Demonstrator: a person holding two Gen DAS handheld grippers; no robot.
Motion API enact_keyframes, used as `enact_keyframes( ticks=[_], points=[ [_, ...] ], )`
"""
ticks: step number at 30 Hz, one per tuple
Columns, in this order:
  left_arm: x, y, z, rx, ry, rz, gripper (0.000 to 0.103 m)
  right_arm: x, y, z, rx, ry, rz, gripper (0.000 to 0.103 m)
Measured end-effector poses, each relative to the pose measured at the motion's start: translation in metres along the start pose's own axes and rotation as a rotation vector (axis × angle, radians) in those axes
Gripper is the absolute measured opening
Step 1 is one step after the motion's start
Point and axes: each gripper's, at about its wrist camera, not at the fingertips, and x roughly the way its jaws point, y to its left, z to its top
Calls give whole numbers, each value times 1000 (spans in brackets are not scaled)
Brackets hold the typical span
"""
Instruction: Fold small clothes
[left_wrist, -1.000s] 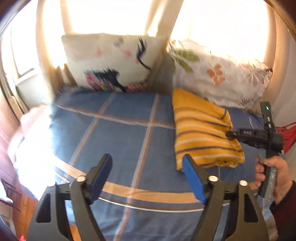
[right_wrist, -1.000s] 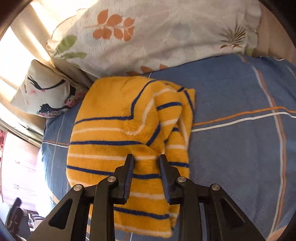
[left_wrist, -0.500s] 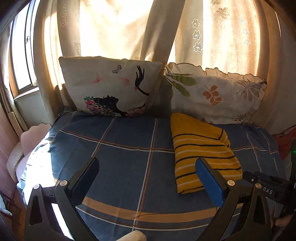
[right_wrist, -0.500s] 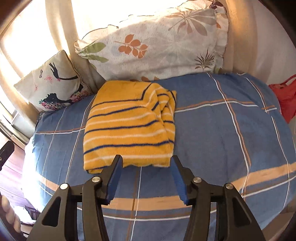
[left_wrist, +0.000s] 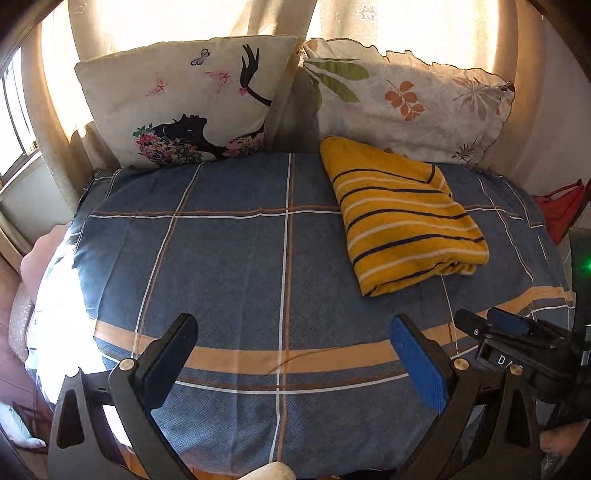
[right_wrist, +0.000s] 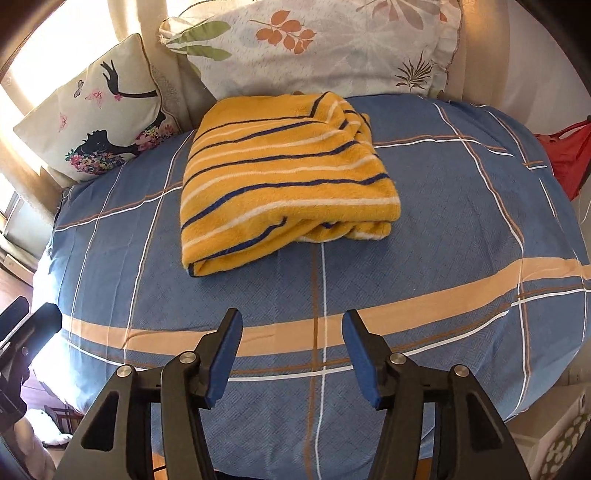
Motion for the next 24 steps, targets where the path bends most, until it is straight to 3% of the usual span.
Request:
enact_keyframes(
  ticks=[10, 24],
  points=[
    [5, 21, -6, -29, 48, -32, 103, 1, 19, -9, -20, 26, -29, 62],
    [14, 10, -9, 17, 82, -89, 103, 3, 14, -17, 12, 46, -77, 64]
  ],
)
